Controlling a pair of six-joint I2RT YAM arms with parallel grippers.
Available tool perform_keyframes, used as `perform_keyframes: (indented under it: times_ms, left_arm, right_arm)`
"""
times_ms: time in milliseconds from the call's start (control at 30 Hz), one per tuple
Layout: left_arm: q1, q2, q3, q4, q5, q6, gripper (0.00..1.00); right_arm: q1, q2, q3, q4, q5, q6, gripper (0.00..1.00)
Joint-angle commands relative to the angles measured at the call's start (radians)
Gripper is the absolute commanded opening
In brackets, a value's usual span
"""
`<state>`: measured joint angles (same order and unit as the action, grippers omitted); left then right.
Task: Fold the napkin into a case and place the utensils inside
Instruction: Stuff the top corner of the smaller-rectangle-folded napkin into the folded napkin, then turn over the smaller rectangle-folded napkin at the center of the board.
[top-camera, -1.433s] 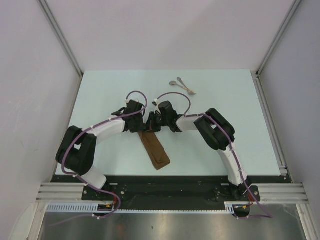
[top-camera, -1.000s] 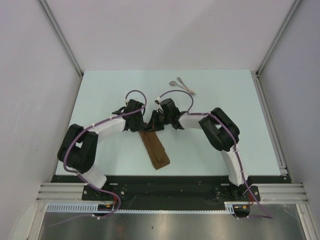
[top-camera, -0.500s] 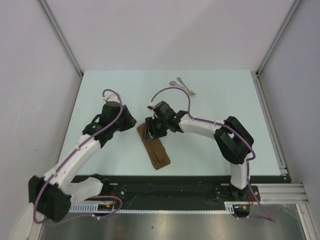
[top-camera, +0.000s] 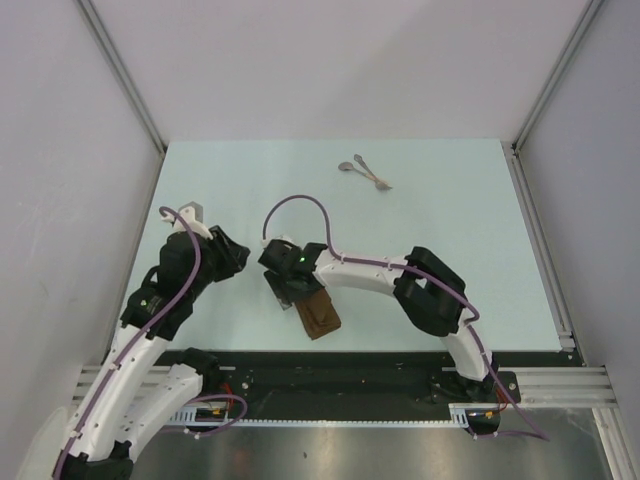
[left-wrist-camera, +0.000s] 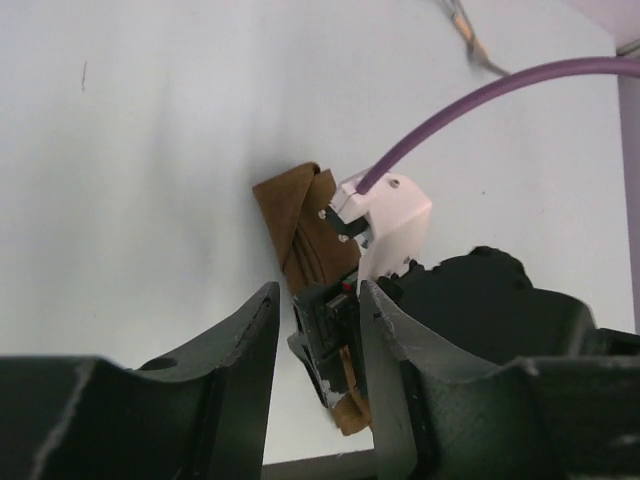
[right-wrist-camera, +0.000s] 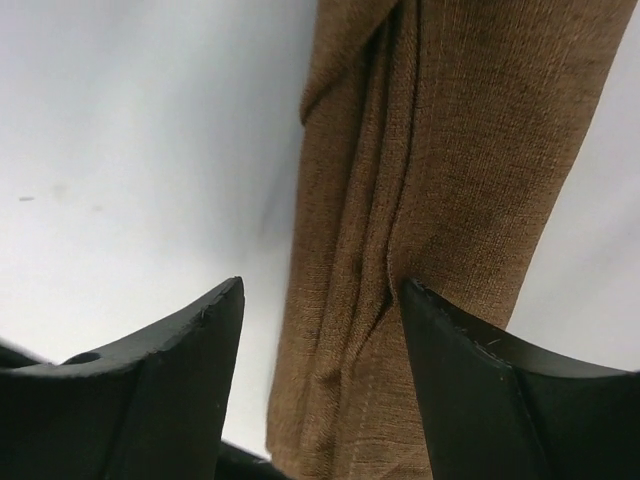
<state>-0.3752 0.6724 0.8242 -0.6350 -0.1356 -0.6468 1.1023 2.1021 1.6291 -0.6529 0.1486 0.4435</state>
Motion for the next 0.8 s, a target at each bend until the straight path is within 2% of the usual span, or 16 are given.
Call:
perform_keyframes:
  times_ms: [0,200,300,333,400,433,533,633,733,767]
  left_arm:
    - [0.005,-0.02,-0.017,-0.014,0.04,0.006,0.43]
    - [0.006,-0.023,-0.013,-0.011,0.053,0.013,0.43]
    - [0.006,-0.025,-0.008,-0.011,0.05,0.016,0.42]
    - [0.005,-0.023,-0.008,-0.011,0.048,0.016,0.43]
    - [0.005,-0.025,-0.004,-0.015,0.044,0.018,0.43]
    - [0.005,-0.025,-0.002,-0.017,0.044,0.018,0.43]
    - [0.005,-0.027,0.007,-0.023,0.031,0.015,0.43]
    - [0.006,-0.022,0.021,-0.034,0.013,0.013,0.43]
    - [0.007,-0.019,0.041,-0.041,0.005,0.016,0.43]
    - [0.007,-0.017,0.044,-0.04,0.004,0.018,0.43]
  right_arm:
    - [0.039,0.074,0.081,-0.128,0.178,0.003,0.69]
    - [0.091,0.147,0.176,-0.208,0.285,0.018,0.65]
    - [0.108,0.182,0.227,-0.257,0.324,0.037,0.53]
    - [0.11,0.19,0.232,-0.264,0.328,0.038,0.43]
    - [0.116,0.19,0.245,-0.267,0.347,0.041,0.33]
    - [0.117,0.185,0.248,-0.267,0.358,0.044,0.2]
    - [0.117,0.164,0.27,-0.267,0.381,0.047,0.02]
    - [0.113,0.104,0.265,-0.222,0.349,0.035,0.0]
    - [0.077,-0.009,0.183,-0.11,0.2,0.027,0.0]
    - [0.064,-0.045,0.152,-0.073,0.098,0.043,0.0]
